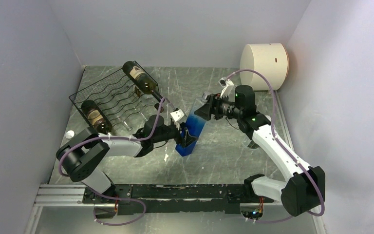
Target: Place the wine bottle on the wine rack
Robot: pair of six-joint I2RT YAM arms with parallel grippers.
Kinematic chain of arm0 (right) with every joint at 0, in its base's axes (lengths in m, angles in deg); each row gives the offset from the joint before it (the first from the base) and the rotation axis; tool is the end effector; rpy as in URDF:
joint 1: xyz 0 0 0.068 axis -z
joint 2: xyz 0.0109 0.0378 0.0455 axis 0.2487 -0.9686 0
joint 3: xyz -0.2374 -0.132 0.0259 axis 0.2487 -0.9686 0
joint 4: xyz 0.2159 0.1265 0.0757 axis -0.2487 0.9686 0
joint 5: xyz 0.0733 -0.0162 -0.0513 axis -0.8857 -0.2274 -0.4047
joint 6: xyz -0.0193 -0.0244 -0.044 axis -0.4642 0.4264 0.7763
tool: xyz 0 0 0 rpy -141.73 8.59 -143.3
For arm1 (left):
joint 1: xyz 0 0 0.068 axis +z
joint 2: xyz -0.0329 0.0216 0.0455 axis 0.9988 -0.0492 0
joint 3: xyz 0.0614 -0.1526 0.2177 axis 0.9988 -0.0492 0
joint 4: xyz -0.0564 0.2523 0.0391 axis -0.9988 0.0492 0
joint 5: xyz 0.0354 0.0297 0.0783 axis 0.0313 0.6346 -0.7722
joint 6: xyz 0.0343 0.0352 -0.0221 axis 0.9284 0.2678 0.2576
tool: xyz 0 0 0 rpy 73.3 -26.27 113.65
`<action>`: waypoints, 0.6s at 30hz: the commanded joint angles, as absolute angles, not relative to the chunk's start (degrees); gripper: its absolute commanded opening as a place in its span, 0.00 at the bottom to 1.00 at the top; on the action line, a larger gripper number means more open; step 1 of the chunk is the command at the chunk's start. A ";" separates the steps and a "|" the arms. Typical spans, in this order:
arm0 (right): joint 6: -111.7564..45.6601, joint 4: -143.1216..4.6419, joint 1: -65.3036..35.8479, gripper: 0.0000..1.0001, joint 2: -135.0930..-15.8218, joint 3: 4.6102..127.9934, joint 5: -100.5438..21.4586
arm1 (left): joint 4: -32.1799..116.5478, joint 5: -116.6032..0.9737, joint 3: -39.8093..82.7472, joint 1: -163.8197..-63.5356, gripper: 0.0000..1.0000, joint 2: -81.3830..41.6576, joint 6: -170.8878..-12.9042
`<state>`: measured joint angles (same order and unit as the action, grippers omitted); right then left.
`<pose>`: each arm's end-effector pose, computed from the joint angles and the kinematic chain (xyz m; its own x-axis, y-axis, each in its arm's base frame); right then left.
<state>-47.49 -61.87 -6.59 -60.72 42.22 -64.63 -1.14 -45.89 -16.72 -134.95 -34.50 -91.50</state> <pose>0.2378 0.1118 0.3106 -0.6147 0.0908 -0.7836 -0.5837 0.6158 0.5292 0.2007 -0.2395 0.1880 -0.3007 0.0604 -0.9518 0.8813 0.3991 -0.2531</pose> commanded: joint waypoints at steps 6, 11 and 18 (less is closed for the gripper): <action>-52.40 -70.92 -7.22 0.37 -55.73 41.67 -69.72 | -4.27 -46.23 -16.85 -135.84 0.25 -33.71 -89.24; -48.65 -63.26 -7.21 0.72 -53.48 44.23 -65.80 | -2.18 -48.63 -15.27 -135.79 0.07 -30.23 -82.12; -42.87 -51.68 -7.22 0.84 -48.89 52.36 -59.97 | -3.87 -53.03 -14.86 -135.78 0.07 -22.24 -63.63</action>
